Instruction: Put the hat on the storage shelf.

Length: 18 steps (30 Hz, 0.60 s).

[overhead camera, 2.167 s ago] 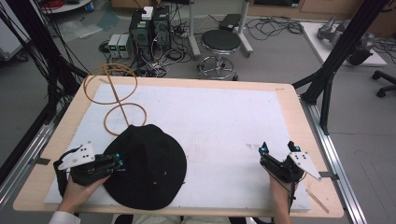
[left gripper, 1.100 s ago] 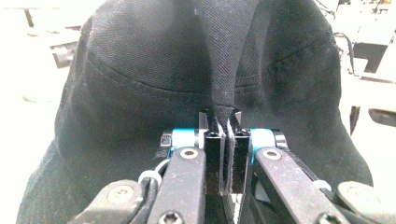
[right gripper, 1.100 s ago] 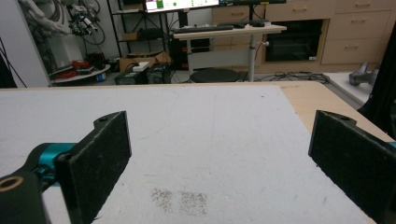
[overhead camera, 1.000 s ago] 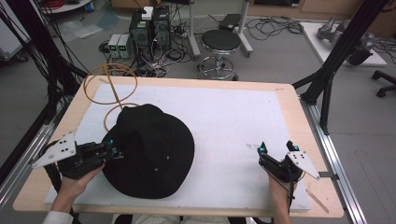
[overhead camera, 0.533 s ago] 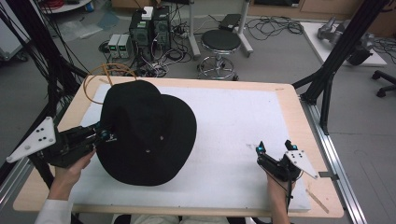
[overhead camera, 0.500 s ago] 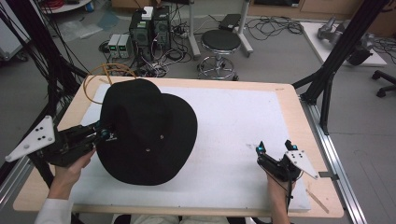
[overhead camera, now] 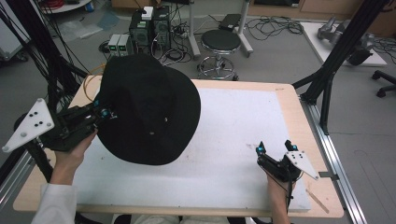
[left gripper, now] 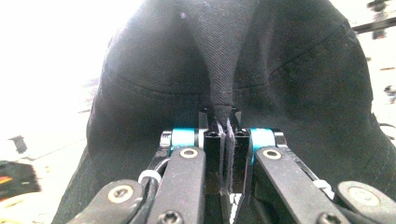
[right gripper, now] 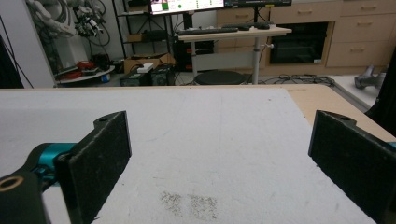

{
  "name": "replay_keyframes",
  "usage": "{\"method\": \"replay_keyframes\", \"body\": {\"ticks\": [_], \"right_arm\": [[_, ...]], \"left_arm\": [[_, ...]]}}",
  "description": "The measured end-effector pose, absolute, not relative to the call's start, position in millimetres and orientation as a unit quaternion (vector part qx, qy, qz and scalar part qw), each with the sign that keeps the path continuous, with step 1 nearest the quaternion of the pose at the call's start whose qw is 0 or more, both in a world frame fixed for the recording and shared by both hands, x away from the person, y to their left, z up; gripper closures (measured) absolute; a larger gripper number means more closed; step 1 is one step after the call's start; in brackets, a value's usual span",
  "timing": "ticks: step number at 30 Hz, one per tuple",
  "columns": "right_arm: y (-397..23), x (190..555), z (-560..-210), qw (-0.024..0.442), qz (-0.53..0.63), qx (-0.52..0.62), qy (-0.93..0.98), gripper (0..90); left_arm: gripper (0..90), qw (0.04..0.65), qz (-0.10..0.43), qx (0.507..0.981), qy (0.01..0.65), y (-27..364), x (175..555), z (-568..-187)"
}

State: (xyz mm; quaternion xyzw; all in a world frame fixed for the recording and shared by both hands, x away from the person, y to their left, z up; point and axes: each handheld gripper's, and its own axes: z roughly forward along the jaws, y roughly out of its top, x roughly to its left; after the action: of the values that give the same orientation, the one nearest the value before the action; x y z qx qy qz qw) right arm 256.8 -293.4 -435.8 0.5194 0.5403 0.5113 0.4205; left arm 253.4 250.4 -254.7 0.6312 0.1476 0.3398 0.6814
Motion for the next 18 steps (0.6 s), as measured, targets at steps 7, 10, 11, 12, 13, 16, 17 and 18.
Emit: {"method": "replay_keyframes", "body": {"ticks": [7,10,11,12,13,16,17,18], "right_arm": [[-294,257,-436,0.418,0.512,0.523,0.539,4.9],[-294,257,-436,0.418,0.512,0.523,0.539,4.9],[-294,257,-436,0.417,0.511,0.523,0.540,4.9],[-294,257,-436,0.417,0.512,0.523,0.540,4.9],[-294,257,-436,0.417,0.512,0.522,0.540,4.9],[-294,258,-436,0.418,0.511,0.521,0.540,4.9],[-294,257,-436,0.417,0.511,0.522,0.541,4.9],[-294,257,-436,0.417,0.511,0.522,0.541,4.9]], "left_arm": [[87.9,0.672,0.389,0.604,0.177,256,264,-248],[87.9,0.672,0.399,0.594,0.191,261,270,-245],[87.9,0.672,0.401,0.591,0.197,263,272,-243],[87.9,0.675,0.399,0.587,0.203,266,274,-242],[87.9,0.675,0.401,0.583,0.208,268,276,-242],[87.9,0.674,0.409,0.572,0.227,274,285,-241],[87.9,0.672,0.412,0.571,0.230,275,287,-241],[87.9,0.669,0.416,0.569,0.236,276,290,-240]]}}
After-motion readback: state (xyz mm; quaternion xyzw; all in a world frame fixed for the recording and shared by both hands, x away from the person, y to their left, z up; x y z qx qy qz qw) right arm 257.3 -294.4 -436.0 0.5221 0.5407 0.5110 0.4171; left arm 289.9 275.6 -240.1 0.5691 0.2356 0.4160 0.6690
